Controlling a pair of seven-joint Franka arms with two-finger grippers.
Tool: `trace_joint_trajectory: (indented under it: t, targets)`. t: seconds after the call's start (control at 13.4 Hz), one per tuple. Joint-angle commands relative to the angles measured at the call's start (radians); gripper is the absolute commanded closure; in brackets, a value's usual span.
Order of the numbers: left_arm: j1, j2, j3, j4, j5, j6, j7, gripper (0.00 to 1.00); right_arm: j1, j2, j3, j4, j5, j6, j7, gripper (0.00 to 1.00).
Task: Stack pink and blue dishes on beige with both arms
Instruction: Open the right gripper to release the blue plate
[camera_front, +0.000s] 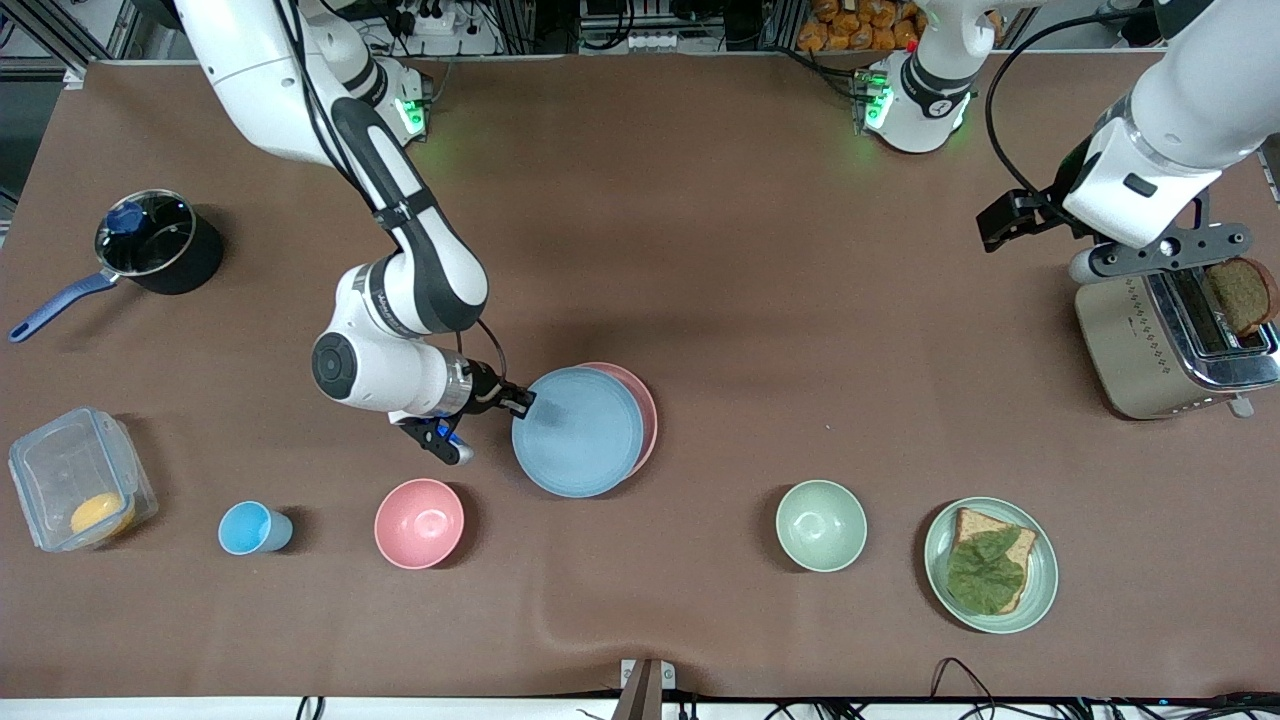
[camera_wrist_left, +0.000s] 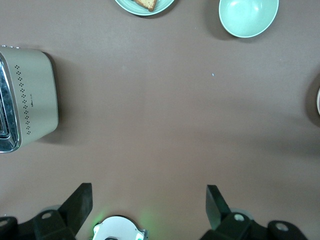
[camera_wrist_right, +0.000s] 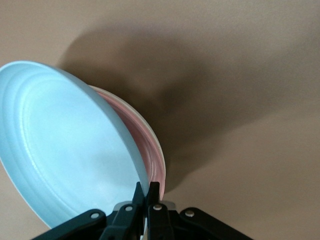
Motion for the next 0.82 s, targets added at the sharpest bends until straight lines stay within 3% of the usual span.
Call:
trace_joint_trajectory:
  t: [0.0,0.6,0.67,0.75]
  targets:
    - [0.000,-0.039,0.013,-0.030,0.017,-0.008,0.026,0.00,0.003,-0.017,0.007,-0.023,-0.018,0.001,0.027,1.00]
    - [0.000,-0.039,0.029,-0.032,0.017,-0.010,0.046,0.00,0.037,0.006,0.005,-0.023,-0.018,0.030,0.027,1.00]
    - [0.000,-0.039,0.030,-0.033,0.017,-0.010,0.046,0.00,0.037,0.006,0.005,-0.023,-0.018,0.030,0.027,0.84]
    - [0.000,-0.039,0.030,-0.038,0.017,-0.010,0.048,0.00,0.033,0.006,0.005,-0.023,-0.018,0.027,0.029,0.35]
